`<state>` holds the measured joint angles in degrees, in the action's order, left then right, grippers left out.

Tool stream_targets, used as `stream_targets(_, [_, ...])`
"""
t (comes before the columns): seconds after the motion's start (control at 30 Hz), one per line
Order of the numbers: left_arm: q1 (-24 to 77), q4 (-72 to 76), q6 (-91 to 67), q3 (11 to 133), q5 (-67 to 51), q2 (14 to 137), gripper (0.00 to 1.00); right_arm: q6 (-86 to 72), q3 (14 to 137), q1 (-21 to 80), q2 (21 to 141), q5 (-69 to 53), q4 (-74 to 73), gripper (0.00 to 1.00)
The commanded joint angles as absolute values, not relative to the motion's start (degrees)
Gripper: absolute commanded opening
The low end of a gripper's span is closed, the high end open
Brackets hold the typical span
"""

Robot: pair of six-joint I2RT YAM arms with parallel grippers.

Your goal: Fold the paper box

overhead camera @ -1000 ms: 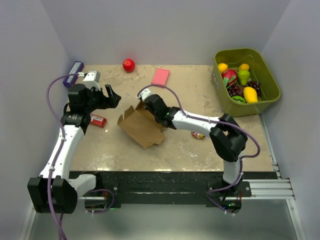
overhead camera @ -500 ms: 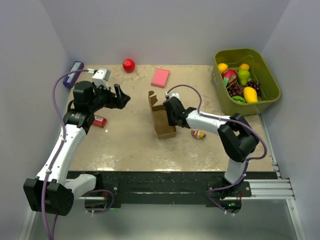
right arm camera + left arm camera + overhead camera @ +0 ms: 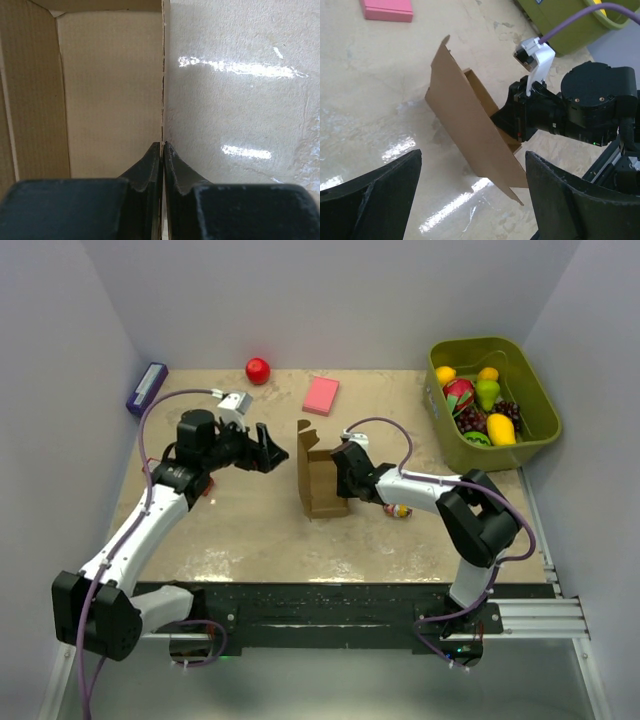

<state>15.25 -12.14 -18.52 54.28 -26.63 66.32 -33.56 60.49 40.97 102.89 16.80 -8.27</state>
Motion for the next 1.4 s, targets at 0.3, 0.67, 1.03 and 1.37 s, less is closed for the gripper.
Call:
stream_targets(0.3, [23.29,-9.41,-19.25,59.32,-21.45,74.7,0.89,-35.95,59.06,41.22,100.46,17.93,-4.22,0.1])
stream_targets(0.67, [25.93,-18.63,-10.9,65.21,-16.45,82.44,0.3,-34.63,58.45,41.13,96.6,16.7,-4.83,0.29])
stream_targets(1.03, [25.84,-27.41,-1.51,72.85,-12.4,83.58,0.0,-29.54,58.36,35.53,85.79,13.18,-18.25,0.84])
stream_targets(1.37, [24.53,-32.44,6.94,72.79,-10.36,81.66,0.0,-22.33,54.14,30.24,82.52,17.84,-29.0,0.89])
